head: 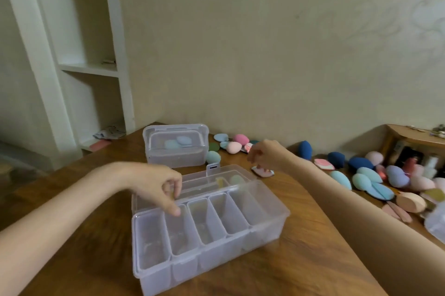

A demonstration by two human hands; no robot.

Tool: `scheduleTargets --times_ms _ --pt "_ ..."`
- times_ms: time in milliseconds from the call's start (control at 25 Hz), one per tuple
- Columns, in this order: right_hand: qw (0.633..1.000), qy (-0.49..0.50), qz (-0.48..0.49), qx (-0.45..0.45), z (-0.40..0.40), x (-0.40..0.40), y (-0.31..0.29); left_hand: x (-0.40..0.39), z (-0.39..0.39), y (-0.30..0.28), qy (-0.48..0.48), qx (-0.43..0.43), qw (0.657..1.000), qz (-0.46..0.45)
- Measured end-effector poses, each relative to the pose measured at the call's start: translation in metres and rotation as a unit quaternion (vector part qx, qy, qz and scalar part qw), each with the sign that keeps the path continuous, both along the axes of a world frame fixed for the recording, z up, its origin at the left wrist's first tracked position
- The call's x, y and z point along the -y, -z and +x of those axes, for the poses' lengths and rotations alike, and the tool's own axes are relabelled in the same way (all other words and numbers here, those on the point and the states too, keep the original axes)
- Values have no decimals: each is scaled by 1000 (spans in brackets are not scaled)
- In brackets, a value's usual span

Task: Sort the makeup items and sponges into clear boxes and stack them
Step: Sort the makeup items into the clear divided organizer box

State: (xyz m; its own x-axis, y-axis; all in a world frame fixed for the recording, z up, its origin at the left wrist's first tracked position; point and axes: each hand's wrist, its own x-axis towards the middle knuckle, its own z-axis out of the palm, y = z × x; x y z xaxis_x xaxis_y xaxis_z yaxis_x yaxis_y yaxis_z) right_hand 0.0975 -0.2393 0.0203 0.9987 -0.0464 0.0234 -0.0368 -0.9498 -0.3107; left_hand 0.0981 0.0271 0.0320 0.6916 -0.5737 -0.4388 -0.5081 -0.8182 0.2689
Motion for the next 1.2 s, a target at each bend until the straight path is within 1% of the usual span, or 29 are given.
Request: scheduleTargets --times_ms 40,80,120,160,200,240,280,320,400,480,600,760,800,880,960,1040,1120,1200 --pt "1000 -8 -21 8 15 -8 -1 -3 6 -5 4 1 1000 -23" --pt "999 -19 -33 16 27 -14 -3 -5 13 -8 3 34 997 -71" --pt "999 -31 -35 20 41 -21 -3 -6 20 -11 -14 99 985 -138" --pt "998 -43 -34 21 54 -28 -5 -8 28 -13 -37 184 961 -204" --pt "998 -52 -31 18 68 -33 -6 -9 37 -15 -59 267 928 -252" --pt "998 -61 -28 17 82 -39 -10 -10 47 -18 -82 323 902 -273" --pt "997 -69 -22 17 97 -45 -14 -13 59 -20 -101 343 895 -265" --pt "997 -75 -16 18 105 -50 -19 -15 70 -21 -115 325 909 -234" --pt "997 -79 -8 7 129 -58 -19 -18 93 -18 -134 232 951 -154" --pt "996 -83 -12 -28 149 -63 -8 -23 114 -12 -116 177 972 -101" --pt "994 -91 -13 -63 172 -72 12 -45 134 -16 -104 176 975 -80" --pt "984 -136 -74 -85 207 -91 30 -86 140 -15 -155 158 969 -107" --pt "982 -151 -76 -83 214 -97 34 -95 141 -10 -168 162 965 -120" --pt "978 -185 -46 -81 224 -109 40 -108 144 -2 -191 174 957 -135" --pt "974 -199 -35 -102 233 -124 47 -115 147 2 -208 186 951 -133" --pt "969 -203 -70 -121 236 -137 57 -115 151 3 -217 192 950 -120" --pt "964 -220 -101 -108 236 -143 63 -112 153 4 -217 195 950 -115" --pt "962 -235 -100 -100 231 -138 57 -111 154 4 -215 200 950 -105"
